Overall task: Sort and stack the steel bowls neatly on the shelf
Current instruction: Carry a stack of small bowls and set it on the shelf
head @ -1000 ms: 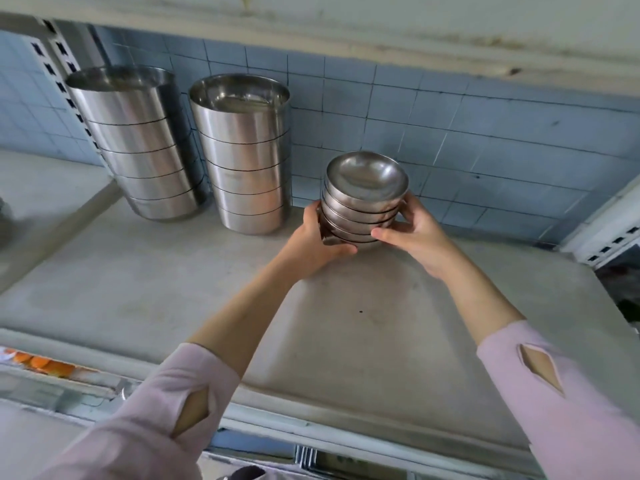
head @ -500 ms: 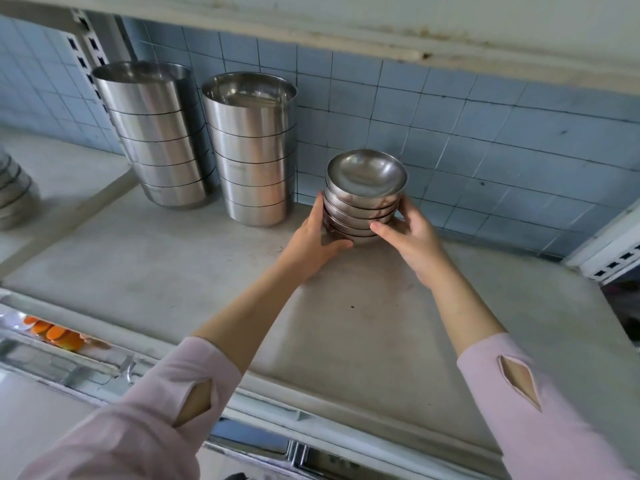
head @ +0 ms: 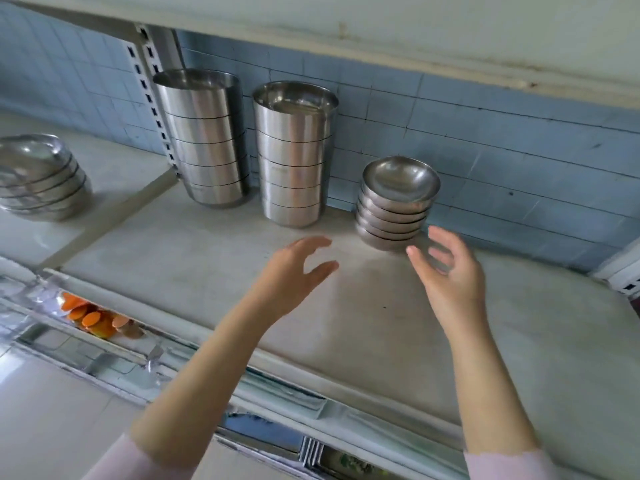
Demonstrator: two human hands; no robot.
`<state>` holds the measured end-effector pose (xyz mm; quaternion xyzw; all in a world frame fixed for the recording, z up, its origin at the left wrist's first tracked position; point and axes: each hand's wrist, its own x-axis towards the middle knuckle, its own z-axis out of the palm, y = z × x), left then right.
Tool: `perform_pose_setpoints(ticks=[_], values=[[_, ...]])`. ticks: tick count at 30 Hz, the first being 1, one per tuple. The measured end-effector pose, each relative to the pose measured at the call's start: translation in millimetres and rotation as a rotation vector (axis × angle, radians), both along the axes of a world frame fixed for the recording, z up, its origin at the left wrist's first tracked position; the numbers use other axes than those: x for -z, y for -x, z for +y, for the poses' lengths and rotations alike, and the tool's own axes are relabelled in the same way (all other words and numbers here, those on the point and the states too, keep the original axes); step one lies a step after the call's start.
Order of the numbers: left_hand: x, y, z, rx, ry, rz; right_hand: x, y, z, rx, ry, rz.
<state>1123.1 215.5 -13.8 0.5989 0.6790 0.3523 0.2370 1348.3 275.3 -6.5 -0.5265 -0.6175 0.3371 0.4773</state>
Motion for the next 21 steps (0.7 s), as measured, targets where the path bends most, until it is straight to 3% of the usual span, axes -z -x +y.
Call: perform_pose_setpoints(ticks=[3,8,21], values=[[-3.4,42.1,-88.5,-0.121,-0.027,-0.075,3.3,38.0,-42.0,-0.087,-0.119,-0.029],[1.8,129.6,-212.4,-0.354,-0.055,0.107,-3.8,146.8,-107.6,-0.486,-0.247,-0.261],[-36.3,342.3,-440.5,-0.887,-0.112,0.283,-11.4,436.6,-272.0,-0.880,-0.401,-0.185]])
